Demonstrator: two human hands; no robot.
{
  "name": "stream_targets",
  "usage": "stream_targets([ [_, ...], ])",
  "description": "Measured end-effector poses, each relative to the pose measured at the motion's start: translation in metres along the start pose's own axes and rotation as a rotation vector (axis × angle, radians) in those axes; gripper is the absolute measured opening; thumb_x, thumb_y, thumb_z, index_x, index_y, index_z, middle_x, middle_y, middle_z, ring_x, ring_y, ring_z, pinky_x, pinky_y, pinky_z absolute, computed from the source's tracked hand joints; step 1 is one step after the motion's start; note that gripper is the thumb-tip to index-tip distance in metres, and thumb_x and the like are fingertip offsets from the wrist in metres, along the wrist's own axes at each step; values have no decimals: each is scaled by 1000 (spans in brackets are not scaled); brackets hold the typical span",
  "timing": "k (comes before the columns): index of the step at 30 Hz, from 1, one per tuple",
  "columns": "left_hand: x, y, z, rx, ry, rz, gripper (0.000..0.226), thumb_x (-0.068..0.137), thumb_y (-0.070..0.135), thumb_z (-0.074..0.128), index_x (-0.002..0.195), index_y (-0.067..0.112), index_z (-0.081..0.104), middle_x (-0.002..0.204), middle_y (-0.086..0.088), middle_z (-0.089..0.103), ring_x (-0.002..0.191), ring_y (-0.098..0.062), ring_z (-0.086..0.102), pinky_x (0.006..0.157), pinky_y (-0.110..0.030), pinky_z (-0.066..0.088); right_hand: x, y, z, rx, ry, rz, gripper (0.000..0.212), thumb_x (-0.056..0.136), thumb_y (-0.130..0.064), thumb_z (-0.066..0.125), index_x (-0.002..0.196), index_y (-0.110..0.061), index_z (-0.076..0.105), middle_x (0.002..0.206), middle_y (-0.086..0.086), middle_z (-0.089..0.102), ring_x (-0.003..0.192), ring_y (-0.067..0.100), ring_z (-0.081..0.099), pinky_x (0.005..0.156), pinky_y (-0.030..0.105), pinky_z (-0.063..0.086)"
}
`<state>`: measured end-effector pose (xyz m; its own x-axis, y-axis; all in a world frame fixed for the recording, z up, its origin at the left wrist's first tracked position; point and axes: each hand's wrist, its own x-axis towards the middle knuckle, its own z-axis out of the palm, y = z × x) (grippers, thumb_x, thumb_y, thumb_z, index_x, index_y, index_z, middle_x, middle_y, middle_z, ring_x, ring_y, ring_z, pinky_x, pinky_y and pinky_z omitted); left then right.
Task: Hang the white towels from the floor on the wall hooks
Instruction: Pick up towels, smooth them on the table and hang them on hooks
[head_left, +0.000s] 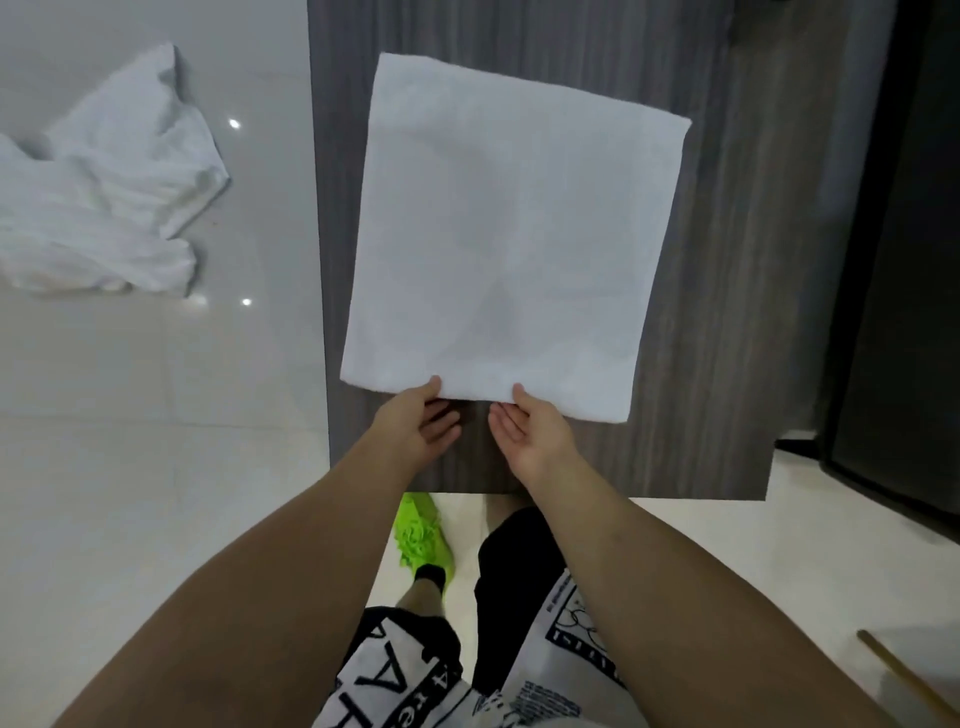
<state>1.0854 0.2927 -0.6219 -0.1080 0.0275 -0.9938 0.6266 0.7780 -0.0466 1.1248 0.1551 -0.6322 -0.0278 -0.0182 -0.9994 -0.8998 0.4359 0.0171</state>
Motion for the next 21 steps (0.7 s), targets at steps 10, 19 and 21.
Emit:
stream_targets([
  [10, -124, 58, 16, -90, -24, 447, 27, 91, -3, 54, 119, 0, 54, 101, -21, 68, 78, -28, 71, 66, -34, 60, -122, -37, 87, -33, 28, -426, 18, 88, -3, 64, 106, -4, 65, 105, 17, 70, 94, 31, 70, 73, 36, 61],
  [19, -330, 114, -86, 135, 81, 1155, 19, 82, 12, 70, 94, 27, 71, 102, -7, 68, 84, -23, 69, 82, -38, 60, -329, 13, 151, -438, -123, -1062, 17, 81, -11, 72, 86, -17, 57, 80, 14, 73, 62, 24, 72, 66, 39, 63],
  [21, -375, 118, -127, 219, 143, 1329, 13, 88, 14, 68, 91, 24, 75, 98, 0, 70, 87, -18, 68, 86, -34, 59, -378, 38, 160, -520, -195, -1233, 26, 79, -8, 70, 86, -25, 52, 79, 13, 71, 61, 26, 72, 65, 43, 62],
])
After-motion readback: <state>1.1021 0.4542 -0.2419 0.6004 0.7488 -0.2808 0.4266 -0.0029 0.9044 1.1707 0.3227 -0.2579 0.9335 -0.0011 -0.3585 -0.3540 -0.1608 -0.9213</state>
